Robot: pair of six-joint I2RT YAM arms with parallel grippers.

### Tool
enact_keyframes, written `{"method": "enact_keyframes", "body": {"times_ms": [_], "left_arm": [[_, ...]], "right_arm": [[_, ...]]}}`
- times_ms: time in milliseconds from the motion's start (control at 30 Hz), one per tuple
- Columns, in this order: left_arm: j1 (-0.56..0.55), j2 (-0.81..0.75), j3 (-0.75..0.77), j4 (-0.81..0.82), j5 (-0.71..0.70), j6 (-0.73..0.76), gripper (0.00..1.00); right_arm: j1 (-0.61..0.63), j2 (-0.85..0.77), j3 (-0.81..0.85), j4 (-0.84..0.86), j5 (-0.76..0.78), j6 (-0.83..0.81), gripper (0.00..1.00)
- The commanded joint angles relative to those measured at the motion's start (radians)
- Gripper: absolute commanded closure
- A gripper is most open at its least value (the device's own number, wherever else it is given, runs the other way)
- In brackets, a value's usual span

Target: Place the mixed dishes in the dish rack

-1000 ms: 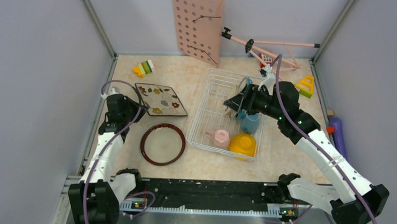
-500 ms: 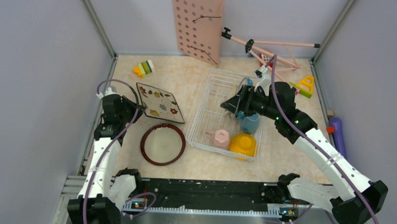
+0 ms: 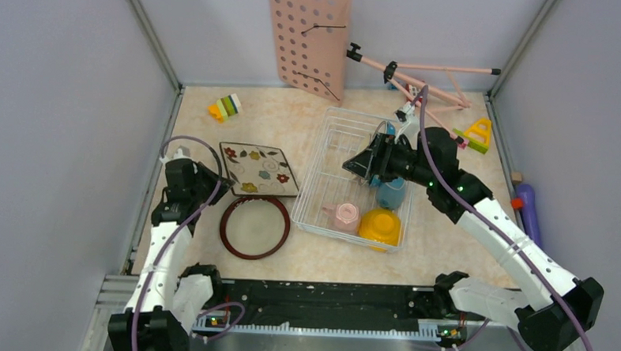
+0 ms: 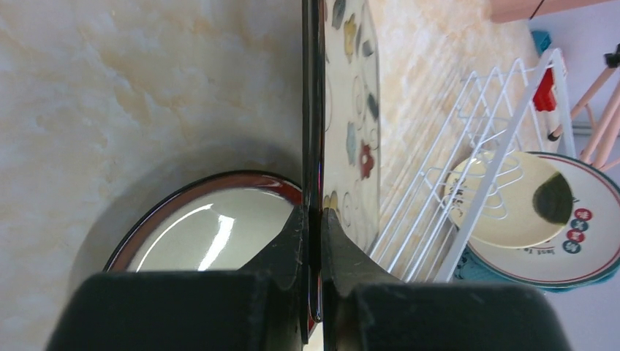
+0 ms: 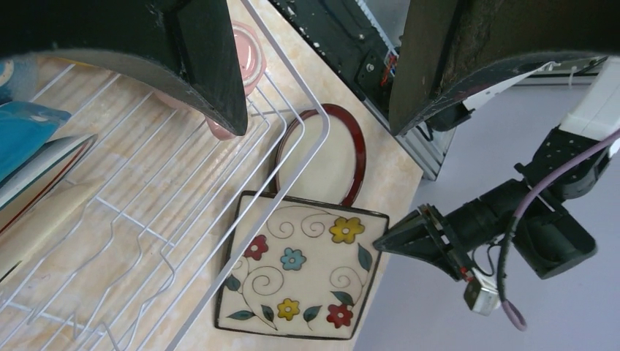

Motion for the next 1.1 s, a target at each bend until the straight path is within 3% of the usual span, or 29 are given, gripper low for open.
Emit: {"method": "enact_keyframes", "body": {"times_ms": [0,267,433,667,867,967,1067], "left_arm": [[-0.002,0.03,-0.057,0.201,0.064,-0.036,1.0],[-0.024,0.275,0.011,0.305,0.013,-0.027,1.0],[-0.092,0.473,0.131,0.269,-0.147,0.037,1.0],[-0.099,0.688,0.177,0.343,-0.129,0.025,1.0],[-0.099,0.736,0.189,0.351,-0.124,0.053,1.0],[-0.099,0.742,0.189,0.35,-0.112,0.071,0.83],[-0.099,0.747,0.194,0.351,-0.083,0.079,0.76]], "right_arm": [[0.015,0.005,0.003,0.067,-0.019,0.018,0.3],[0.018,0.011,0.011,0.071,-0.018,0.011,0.3],[0.018,0.019,0.024,0.064,-0.029,-0.002,0.3],[0.018,-0.038,0.012,0.047,0.02,-0.028,0.29],[0.018,-0.041,0.013,0.016,0.041,-0.054,0.28],[0.018,-0.034,0.009,0.023,0.036,-0.049,0.27],[0.017,-0.03,0.012,0.026,0.032,-0.043,0.27]]}}
